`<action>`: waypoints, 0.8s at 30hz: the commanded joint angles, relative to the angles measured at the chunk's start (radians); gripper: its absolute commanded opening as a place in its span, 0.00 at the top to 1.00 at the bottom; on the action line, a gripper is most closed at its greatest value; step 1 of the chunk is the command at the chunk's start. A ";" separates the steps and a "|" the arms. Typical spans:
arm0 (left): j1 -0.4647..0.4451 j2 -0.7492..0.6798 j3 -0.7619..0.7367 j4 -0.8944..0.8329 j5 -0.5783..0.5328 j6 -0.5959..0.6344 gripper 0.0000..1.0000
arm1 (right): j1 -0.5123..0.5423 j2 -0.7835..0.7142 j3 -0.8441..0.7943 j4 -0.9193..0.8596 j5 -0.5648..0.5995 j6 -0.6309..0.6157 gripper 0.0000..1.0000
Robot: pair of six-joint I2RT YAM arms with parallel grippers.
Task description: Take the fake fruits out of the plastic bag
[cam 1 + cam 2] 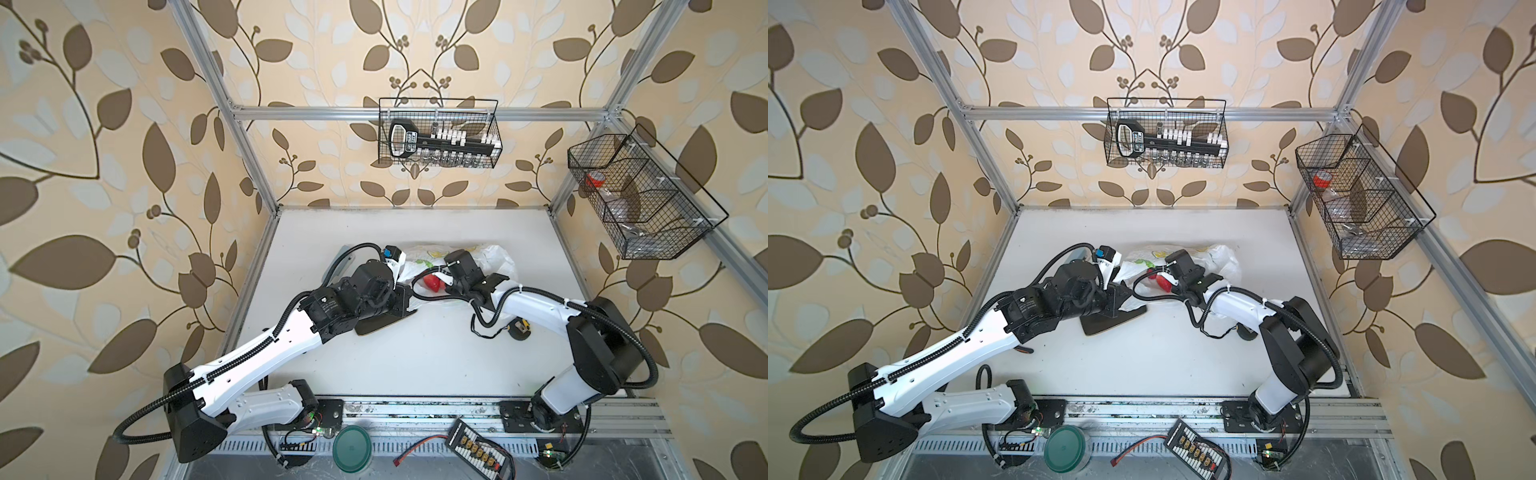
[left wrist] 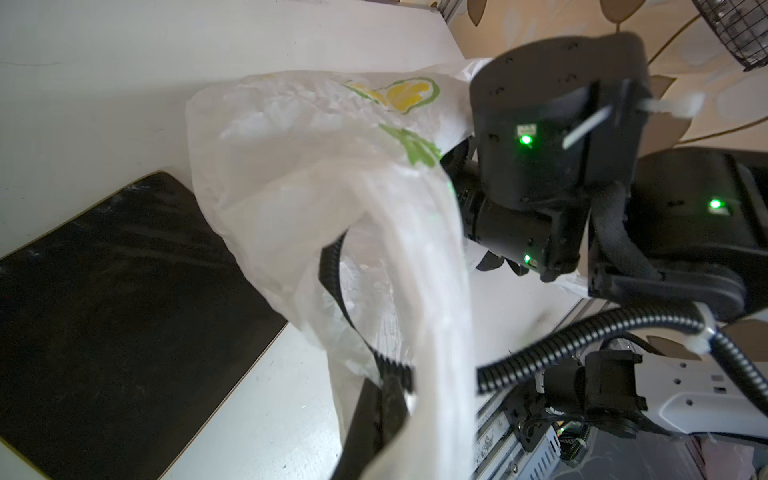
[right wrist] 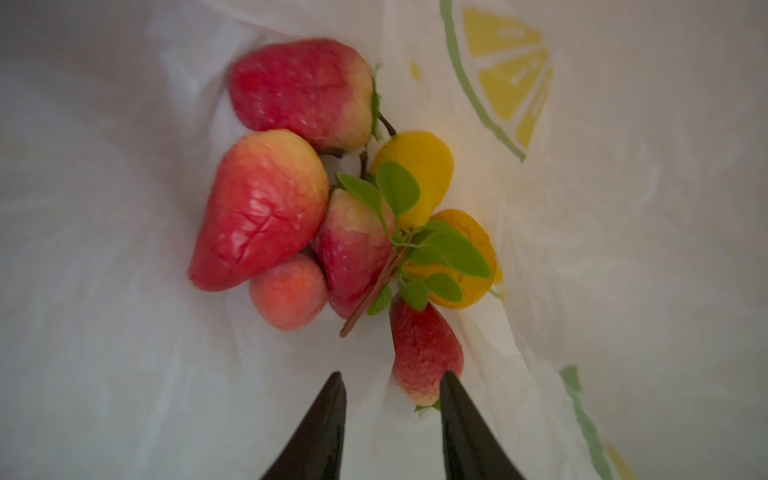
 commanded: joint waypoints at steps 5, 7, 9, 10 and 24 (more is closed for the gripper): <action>-0.003 0.035 -0.023 -0.027 0.072 0.045 1.00 | -0.036 0.073 0.167 -0.255 -0.023 0.668 0.52; -0.003 0.057 -0.013 -0.041 0.095 0.053 1.00 | -0.043 0.097 0.206 -0.308 -0.097 0.837 0.52; -0.004 0.074 -0.002 -0.060 0.122 0.062 1.00 | -0.043 0.101 0.206 -0.321 -0.147 0.978 0.48; -0.003 0.079 0.001 -0.067 0.136 0.067 1.00 | -0.044 0.092 0.184 -0.293 -0.191 1.020 0.42; -0.004 0.104 0.038 -0.192 0.249 0.177 1.00 | -0.066 0.092 0.118 -0.089 -0.291 1.283 0.14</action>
